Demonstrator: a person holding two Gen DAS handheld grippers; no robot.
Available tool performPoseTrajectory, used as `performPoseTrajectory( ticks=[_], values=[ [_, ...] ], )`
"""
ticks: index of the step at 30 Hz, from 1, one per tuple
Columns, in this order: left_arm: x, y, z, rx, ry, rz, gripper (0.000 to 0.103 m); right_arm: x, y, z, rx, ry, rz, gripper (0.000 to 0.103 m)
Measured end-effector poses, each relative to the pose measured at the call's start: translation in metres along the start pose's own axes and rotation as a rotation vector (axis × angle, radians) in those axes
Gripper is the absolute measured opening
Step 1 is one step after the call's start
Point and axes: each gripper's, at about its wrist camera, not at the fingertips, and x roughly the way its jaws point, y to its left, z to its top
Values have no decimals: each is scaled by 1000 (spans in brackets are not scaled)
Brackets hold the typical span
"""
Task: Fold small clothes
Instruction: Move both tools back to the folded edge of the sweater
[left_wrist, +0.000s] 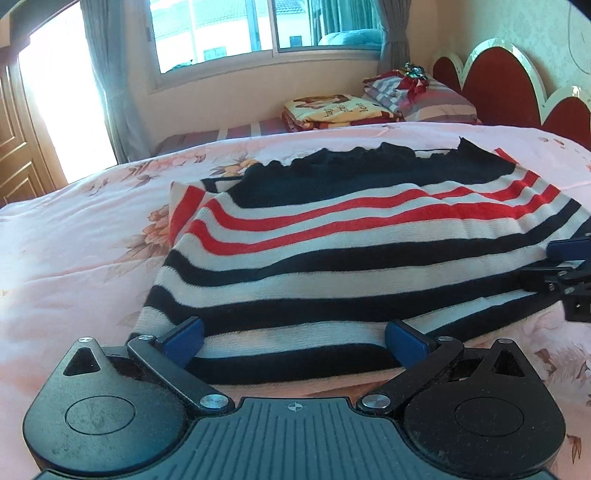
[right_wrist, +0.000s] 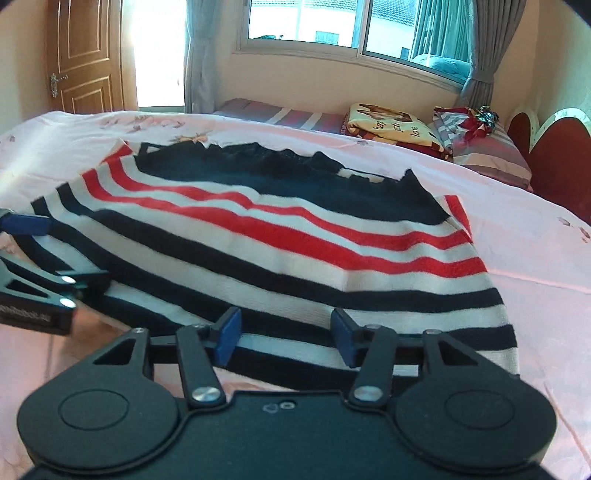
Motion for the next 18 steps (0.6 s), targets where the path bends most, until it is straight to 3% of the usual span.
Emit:
performPoseTrajectory(
  ticks=[6, 11, 18],
  values=[
    [3, 18, -5, -60, 18, -34, 103, -5, -49, -15, 55, 12, -88, 51],
    [-4, 21, -2, -127, 28, -39, 103, -7, -51, -15, 29, 32, -108, 53],
    [-21, 20, 15, -193, -5, -44, 103, -26, -43, 0, 107, -31, -42, 58]
  ],
)
